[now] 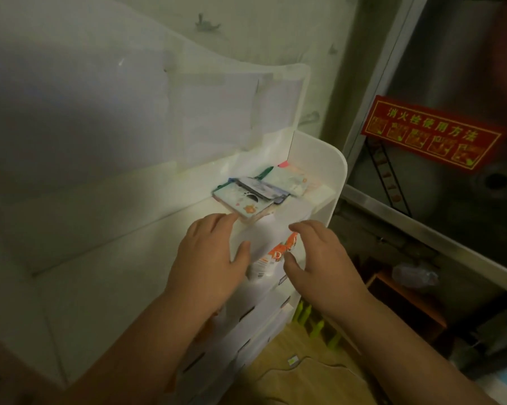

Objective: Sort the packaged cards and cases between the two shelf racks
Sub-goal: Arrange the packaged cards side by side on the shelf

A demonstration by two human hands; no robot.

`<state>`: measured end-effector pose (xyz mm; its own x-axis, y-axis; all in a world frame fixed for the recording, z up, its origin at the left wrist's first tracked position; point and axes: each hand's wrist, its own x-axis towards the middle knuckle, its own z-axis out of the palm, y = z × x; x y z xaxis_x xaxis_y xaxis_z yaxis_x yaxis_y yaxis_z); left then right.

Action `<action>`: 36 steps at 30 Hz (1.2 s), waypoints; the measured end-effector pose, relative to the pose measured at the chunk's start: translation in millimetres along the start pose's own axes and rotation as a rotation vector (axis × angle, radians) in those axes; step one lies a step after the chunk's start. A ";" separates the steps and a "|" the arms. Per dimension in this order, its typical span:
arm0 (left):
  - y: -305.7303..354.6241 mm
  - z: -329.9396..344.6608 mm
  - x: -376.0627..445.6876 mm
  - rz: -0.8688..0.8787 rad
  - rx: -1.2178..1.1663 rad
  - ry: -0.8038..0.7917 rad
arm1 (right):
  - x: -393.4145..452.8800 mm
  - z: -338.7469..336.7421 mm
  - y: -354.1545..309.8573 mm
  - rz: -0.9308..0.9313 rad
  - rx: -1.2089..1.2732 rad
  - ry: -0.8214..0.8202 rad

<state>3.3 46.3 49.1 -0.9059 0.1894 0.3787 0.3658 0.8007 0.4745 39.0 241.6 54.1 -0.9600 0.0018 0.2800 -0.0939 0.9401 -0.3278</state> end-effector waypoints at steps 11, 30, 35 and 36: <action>10.6 57.7 76.7 -0.039 0.072 0.031 | 122.4 52.7 60.2 -0.100 -0.024 -0.092; 14.3 138.8 159.7 -0.331 0.296 0.032 | 291.3 135.9 140.2 -0.165 -0.011 -0.285; 9.1 141.7 163.5 -0.396 0.322 0.053 | 306.7 138.5 138.8 -0.102 0.211 -0.420; 8.7 142.4 164.4 -0.407 0.324 0.057 | 311.4 138.1 139.5 -0.090 0.260 -0.451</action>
<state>-172.9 165.3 2.3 -0.9448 -0.1977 0.2611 -0.1065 0.9394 0.3258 -309.5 326.2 -29.0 -0.9578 -0.2759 -0.0801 -0.1885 0.8139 -0.5496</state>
